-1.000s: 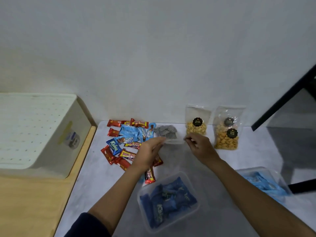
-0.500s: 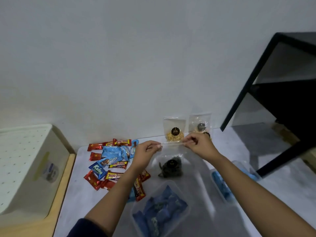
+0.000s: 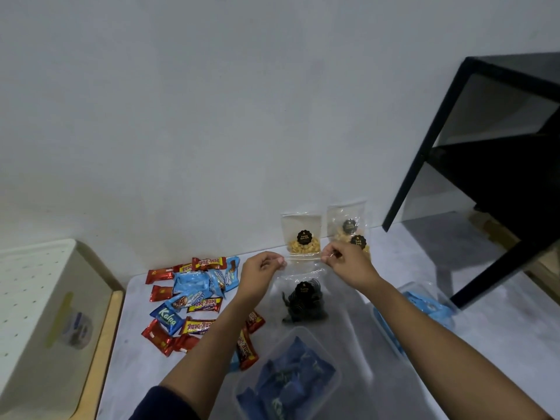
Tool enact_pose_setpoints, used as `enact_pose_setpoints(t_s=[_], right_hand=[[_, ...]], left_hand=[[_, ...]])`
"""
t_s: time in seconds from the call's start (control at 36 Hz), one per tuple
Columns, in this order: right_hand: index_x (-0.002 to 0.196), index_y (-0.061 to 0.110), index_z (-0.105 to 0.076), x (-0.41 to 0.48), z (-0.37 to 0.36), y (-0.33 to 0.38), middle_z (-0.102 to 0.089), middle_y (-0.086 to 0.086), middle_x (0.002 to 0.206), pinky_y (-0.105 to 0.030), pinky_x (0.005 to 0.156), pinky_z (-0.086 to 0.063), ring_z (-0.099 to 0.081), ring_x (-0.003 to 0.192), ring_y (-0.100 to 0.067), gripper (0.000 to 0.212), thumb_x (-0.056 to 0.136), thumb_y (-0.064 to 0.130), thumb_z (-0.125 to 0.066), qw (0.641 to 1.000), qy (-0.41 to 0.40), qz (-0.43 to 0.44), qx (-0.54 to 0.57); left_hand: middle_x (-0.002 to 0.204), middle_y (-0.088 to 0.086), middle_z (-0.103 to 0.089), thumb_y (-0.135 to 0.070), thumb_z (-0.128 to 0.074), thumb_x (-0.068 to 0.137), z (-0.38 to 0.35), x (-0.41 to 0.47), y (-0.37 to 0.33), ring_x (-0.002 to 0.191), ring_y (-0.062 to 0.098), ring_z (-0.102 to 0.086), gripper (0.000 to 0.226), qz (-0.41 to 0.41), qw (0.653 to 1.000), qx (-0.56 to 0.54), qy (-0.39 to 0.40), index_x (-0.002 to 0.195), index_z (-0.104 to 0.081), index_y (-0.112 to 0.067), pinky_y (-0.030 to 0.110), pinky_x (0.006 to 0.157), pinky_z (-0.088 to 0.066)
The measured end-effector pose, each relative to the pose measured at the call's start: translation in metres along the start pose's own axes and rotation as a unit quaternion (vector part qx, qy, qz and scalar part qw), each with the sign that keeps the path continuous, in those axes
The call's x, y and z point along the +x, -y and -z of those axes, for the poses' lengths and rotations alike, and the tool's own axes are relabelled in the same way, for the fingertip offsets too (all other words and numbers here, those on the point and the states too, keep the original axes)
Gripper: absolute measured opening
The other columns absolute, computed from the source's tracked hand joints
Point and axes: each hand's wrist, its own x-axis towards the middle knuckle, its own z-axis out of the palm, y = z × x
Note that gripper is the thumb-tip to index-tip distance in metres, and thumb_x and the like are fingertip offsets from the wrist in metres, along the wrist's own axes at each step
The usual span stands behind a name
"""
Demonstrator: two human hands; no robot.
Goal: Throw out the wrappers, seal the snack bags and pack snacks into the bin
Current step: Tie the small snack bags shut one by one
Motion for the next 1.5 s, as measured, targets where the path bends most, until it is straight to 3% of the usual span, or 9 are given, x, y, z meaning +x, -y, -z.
enact_pose_setpoints(t_s=[0.17, 0.28, 0.42, 0.61, 0.83, 1.17, 1.31, 1.44, 1.5], right_hand=[[0.072, 0.03, -0.059, 0.003, 0.005, 0.009, -0.068, -0.001, 0.089, -0.044, 0.095, -0.043, -0.059, 0.086, -0.018, 0.012, 0.082, 0.029, -0.066, 1.0, 0.025, -0.001, -0.006], [0.069, 0.031, -0.059, 0.005, 0.004, 0.015, -0.061, 0.016, 0.08, -0.046, 0.099, -0.037, -0.054, 0.088, -0.015, 0.016, 0.082, 0.024, -0.066, 0.999, 0.007, 0.029, -0.012], [0.061, 0.036, -0.058, 0.008, 0.007, 0.018, -0.069, -0.003, 0.084, -0.042, 0.087, -0.047, -0.06, 0.081, -0.021, 0.025, 0.078, 0.022, -0.07, 0.999, 0.004, 0.03, 0.017], [0.056, 0.035, -0.061, 0.012, 0.003, 0.027, -0.064, 0.012, 0.066, -0.03, 0.074, -0.047, -0.058, 0.071, -0.008, 0.03, 0.076, 0.015, -0.071, 0.998, 0.034, 0.049, 0.019], [0.058, 0.028, -0.063, 0.01, -0.002, 0.03, -0.059, 0.016, 0.054, -0.024, 0.06, -0.041, -0.051, 0.055, -0.005, 0.021, 0.076, 0.017, -0.066, 0.998, 0.053, 0.043, 0.009], [0.057, 0.033, -0.061, 0.012, -0.005, 0.038, -0.064, 0.015, 0.071, -0.028, 0.068, -0.045, -0.057, 0.07, -0.007, 0.021, 0.075, 0.023, -0.067, 0.996, 0.058, 0.06, -0.003], [0.053, 0.031, -0.056, 0.014, -0.007, 0.042, -0.054, 0.013, 0.056, -0.023, 0.055, -0.033, -0.048, 0.06, -0.002, 0.027, 0.076, 0.02, -0.064, 0.996, 0.053, 0.063, -0.037], [0.067, 0.03, -0.064, 0.014, -0.008, 0.042, -0.065, 0.014, 0.081, -0.029, 0.075, -0.046, -0.06, 0.083, -0.01, 0.01, 0.077, 0.03, -0.066, 0.994, 0.076, 0.066, -0.041], [0.067, 0.028, -0.065, 0.014, -0.009, 0.042, -0.065, 0.013, 0.076, -0.029, 0.07, -0.046, -0.058, 0.075, -0.008, 0.01, 0.076, 0.032, -0.066, 0.994, 0.076, 0.07, -0.042]], left_hand=[[0.087, 0.008, -0.069, -0.01, -0.058, 0.089, -0.001, 0.004, -0.001, 0.086, 0.019, -0.066, 0.007, 0.003, 1.0, -0.007, -0.002, 0.087, -0.064, -0.01, 0.033, 0.088, -0.052], [0.086, 0.006, -0.069, -0.012, -0.057, 0.09, 0.0, 0.005, -0.003, 0.085, 0.017, -0.065, 0.008, -0.001, 1.0, -0.002, 0.002, 0.089, -0.064, -0.008, 0.029, 0.085, -0.052], [0.083, 0.005, -0.069, -0.009, -0.057, 0.09, 0.004, 0.008, -0.006, 0.081, 0.014, -0.065, 0.007, -0.006, 1.0, -0.017, 0.0, 0.087, -0.063, -0.01, 0.023, 0.08, -0.051], [0.081, 0.005, -0.068, -0.009, -0.057, 0.089, 0.003, 0.005, -0.009, 0.08, 0.015, -0.065, 0.009, -0.014, 1.0, 0.003, 0.008, 0.084, -0.063, -0.012, 0.03, 0.085, -0.052], [0.081, 0.005, -0.067, -0.009, -0.056, 0.09, 0.001, 0.0, -0.013, 0.076, 0.009, -0.064, 0.007, -0.028, 0.999, 0.015, 0.014, 0.087, -0.063, -0.008, 0.02, 0.079, -0.051], [0.076, 0.003, -0.067, -0.007, -0.058, 0.088, 0.001, -0.003, -0.019, 0.069, 0.003, -0.063, 0.007, -0.044, 0.999, 0.028, 0.017, 0.083, -0.063, -0.009, 0.013, 0.073, -0.05], [0.076, 0.002, -0.066, -0.008, -0.058, 0.088, -0.003, -0.005, -0.02, 0.071, 0.005, -0.063, 0.006, -0.046, 0.998, 0.036, 0.024, 0.085, -0.063, -0.008, 0.012, 0.071, -0.049], [0.076, 0.005, -0.067, -0.007, -0.059, 0.088, 0.001, -0.006, -0.019, 0.071, 0.008, -0.063, 0.01, -0.047, 0.998, 0.038, 0.019, 0.081, -0.062, -0.012, 0.015, 0.073, -0.05], [0.076, 0.004, -0.067, -0.008, -0.059, 0.088, 0.0, -0.007, -0.022, 0.071, 0.009, -0.063, 0.009, -0.046, 0.997, 0.048, 0.028, 0.081, -0.063, -0.012, 0.017, 0.074, -0.049]])
